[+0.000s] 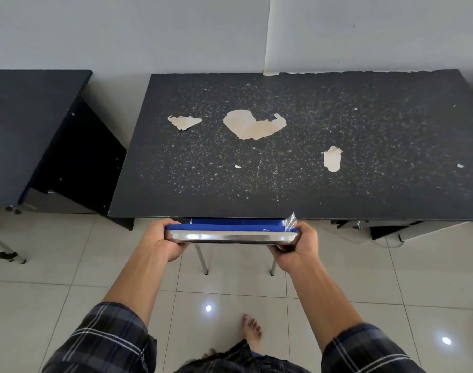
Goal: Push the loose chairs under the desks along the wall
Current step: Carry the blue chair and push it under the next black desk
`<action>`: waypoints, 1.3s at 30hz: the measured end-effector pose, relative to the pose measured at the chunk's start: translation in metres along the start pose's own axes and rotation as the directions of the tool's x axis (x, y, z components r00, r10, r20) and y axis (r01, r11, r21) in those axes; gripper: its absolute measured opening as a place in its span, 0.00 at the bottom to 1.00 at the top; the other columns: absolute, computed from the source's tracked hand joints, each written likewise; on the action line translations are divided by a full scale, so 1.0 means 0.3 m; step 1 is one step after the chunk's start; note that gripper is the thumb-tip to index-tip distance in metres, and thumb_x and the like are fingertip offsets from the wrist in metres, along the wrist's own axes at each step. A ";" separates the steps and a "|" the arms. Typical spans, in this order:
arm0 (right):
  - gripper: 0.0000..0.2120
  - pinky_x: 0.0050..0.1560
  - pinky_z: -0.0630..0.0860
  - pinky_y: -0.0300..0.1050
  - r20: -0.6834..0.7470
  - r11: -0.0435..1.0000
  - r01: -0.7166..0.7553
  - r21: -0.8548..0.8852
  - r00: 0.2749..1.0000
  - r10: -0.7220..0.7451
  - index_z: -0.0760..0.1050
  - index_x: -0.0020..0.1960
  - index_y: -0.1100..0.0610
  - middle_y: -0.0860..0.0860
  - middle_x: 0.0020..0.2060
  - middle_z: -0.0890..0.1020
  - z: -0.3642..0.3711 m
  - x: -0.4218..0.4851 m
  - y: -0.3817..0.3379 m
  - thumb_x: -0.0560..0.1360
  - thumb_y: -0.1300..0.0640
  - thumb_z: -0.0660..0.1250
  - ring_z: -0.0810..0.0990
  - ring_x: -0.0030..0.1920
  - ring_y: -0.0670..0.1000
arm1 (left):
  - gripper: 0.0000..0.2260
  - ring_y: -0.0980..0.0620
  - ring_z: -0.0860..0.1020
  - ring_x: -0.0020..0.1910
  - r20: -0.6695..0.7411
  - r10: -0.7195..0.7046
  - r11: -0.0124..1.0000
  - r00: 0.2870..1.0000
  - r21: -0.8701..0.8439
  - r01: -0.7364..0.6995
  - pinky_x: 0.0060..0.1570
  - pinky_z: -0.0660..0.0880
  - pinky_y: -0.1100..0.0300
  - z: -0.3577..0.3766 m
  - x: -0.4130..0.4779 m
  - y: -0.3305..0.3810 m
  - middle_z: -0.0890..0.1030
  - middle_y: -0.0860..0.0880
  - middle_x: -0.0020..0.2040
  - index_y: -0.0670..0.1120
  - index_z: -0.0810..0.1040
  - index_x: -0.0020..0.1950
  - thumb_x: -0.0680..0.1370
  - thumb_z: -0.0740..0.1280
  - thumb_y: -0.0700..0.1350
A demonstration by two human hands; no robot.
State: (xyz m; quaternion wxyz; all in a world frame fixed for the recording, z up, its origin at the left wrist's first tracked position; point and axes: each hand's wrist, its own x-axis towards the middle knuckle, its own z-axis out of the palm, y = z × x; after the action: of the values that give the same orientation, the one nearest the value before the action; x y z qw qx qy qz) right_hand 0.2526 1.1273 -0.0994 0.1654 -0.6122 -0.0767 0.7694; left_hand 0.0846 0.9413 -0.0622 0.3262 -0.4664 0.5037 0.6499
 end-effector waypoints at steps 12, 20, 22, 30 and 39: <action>0.16 0.52 0.82 0.62 0.036 0.998 -0.056 0.021 0.998 0.055 0.75 0.60 0.61 0.63 0.57 0.81 -0.012 0.002 -0.007 0.76 0.54 0.70 0.83 0.56 0.65 | 0.12 0.36 0.82 0.50 0.063 -0.009 0.999 0.998 0.033 0.006 0.53 0.79 0.38 -0.002 -0.008 -0.002 0.81 0.41 0.53 0.43 0.78 0.53 0.71 0.73 0.35; 0.17 0.51 0.82 0.66 0.037 1.000 -0.003 0.009 0.999 0.003 0.75 0.60 0.60 0.62 0.52 0.79 -0.039 -0.020 0.003 0.78 0.50 0.70 0.82 0.50 0.61 | 0.13 0.33 0.79 0.54 0.089 0.050 0.998 0.995 0.032 -0.053 0.55 0.77 0.37 -0.036 -0.021 -0.037 0.79 0.37 0.55 0.41 0.75 0.55 0.75 0.72 0.44; 0.15 0.55 0.81 0.66 0.014 0.999 0.041 -0.018 0.999 -0.041 0.74 0.59 0.61 0.61 0.46 0.78 -0.036 -0.023 0.004 0.79 0.50 0.68 0.81 0.42 0.59 | 0.14 0.37 0.80 0.54 0.085 0.075 0.997 0.994 0.017 -0.077 0.56 0.78 0.41 -0.033 -0.021 -0.045 0.80 0.39 0.54 0.41 0.75 0.56 0.76 0.72 0.47; 0.20 0.51 0.81 0.64 0.169 0.988 0.157 -0.002 0.973 -0.155 0.70 0.72 0.56 0.60 0.67 0.74 -0.138 -0.141 0.080 0.82 0.51 0.64 0.79 0.59 0.62 | 0.10 0.42 0.81 0.55 0.309 0.169 0.950 0.936 0.201 -0.238 0.62 0.75 0.50 -0.114 -0.086 -0.118 0.81 0.39 0.52 0.43 0.74 0.44 0.78 0.69 0.49; 0.24 0.65 0.75 0.65 0.246 0.973 0.222 -0.059 0.948 -0.201 0.67 0.75 0.56 0.61 0.71 0.73 -0.361 -0.321 0.273 0.82 0.48 0.64 0.74 0.70 0.61 | 0.06 0.45 0.83 0.50 0.468 0.234 0.692 0.852 0.536 -0.484 0.52 0.79 0.52 -0.308 -0.169 -0.259 0.82 0.43 0.56 0.44 0.78 0.54 0.78 0.69 0.43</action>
State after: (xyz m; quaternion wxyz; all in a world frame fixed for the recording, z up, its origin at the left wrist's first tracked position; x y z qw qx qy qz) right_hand 0.3629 1.0080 -0.0633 0.2102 -0.5102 -0.1941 0.8111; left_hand 0.1975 0.8768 -0.0474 0.4152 -0.0892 0.7063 0.5664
